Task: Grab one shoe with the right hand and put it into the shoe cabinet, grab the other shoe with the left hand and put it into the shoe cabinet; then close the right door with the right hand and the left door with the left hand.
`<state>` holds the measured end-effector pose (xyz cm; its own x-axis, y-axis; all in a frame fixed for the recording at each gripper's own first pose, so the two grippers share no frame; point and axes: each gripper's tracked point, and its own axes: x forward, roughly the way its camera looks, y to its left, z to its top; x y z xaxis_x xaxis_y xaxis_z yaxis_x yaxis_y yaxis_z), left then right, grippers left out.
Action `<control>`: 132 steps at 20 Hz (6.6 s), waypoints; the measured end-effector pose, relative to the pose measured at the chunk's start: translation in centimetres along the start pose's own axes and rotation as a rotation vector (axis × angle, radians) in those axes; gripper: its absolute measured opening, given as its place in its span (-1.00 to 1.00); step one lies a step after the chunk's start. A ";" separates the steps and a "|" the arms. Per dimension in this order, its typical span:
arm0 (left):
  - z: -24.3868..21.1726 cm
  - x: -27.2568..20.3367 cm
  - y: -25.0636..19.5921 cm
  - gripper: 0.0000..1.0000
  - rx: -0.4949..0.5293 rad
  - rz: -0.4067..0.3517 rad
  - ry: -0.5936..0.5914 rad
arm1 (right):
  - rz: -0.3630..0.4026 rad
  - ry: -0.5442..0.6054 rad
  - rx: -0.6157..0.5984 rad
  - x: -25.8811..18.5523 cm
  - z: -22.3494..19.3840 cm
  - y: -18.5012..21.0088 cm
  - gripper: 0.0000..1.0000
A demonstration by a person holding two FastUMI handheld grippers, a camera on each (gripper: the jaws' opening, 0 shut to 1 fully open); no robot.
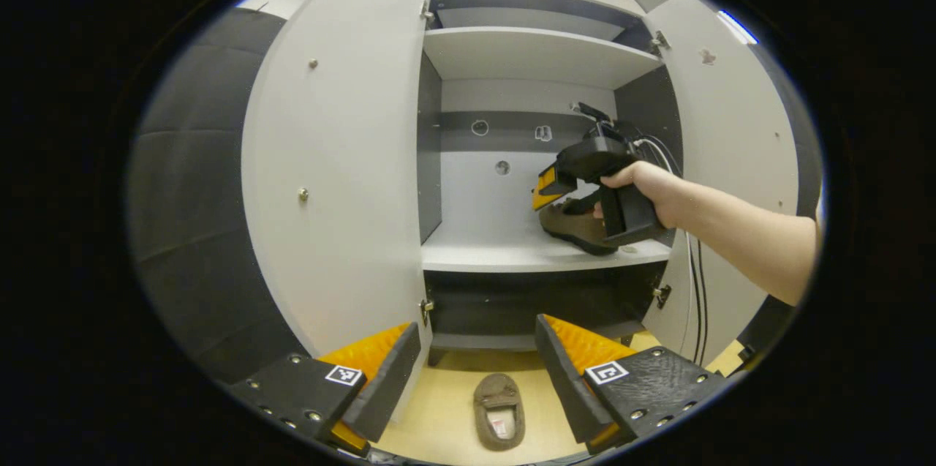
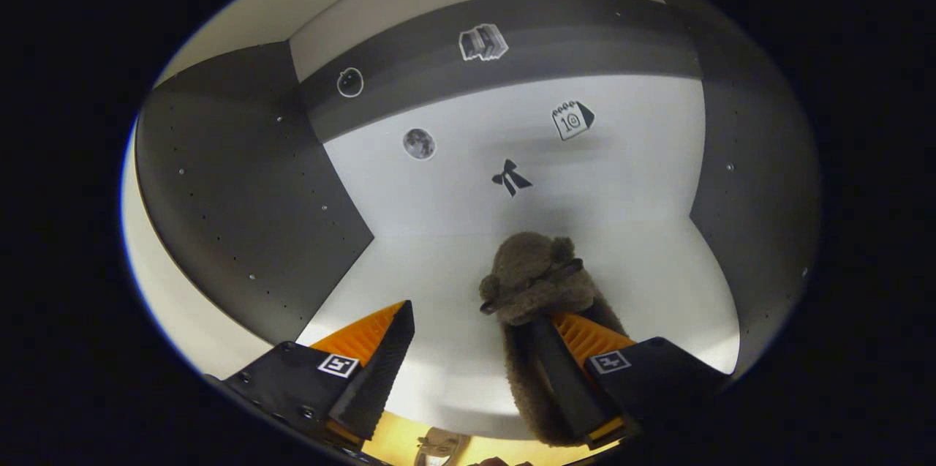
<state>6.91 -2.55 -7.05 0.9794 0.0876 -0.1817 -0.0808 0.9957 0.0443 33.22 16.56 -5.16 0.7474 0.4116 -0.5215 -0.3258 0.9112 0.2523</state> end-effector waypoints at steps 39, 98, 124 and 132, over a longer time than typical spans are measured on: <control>-21.9 5.7 -0.4 0.88 0.190 -0.333 0.686 | -0.108 0.049 0.106 -28.7 -24.6 -0.2 0.97; -3.4 13.6 -3.7 -0.97 0.194 -0.202 0.350 | -0.660 -0.446 0.389 -43.5 -18.4 -37.1 0.97; 4.8 39.2 -1.7 -0.85 0.249 -0.049 0.227 | -0.709 -0.404 0.313 -44.8 -21.8 -40.9 0.96; 5.5 37.1 -2.1 0.48 0.361 -0.050 0.234 | -0.664 -0.379 0.302 -43.6 -22.2 -39.6 0.97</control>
<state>44.40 -1.53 -8.48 0.9087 0.0846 -0.4088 0.0766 0.9288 0.3626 0.67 -37.10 -10.55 0.8919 -0.2951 -0.3426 0.3827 0.8963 0.2241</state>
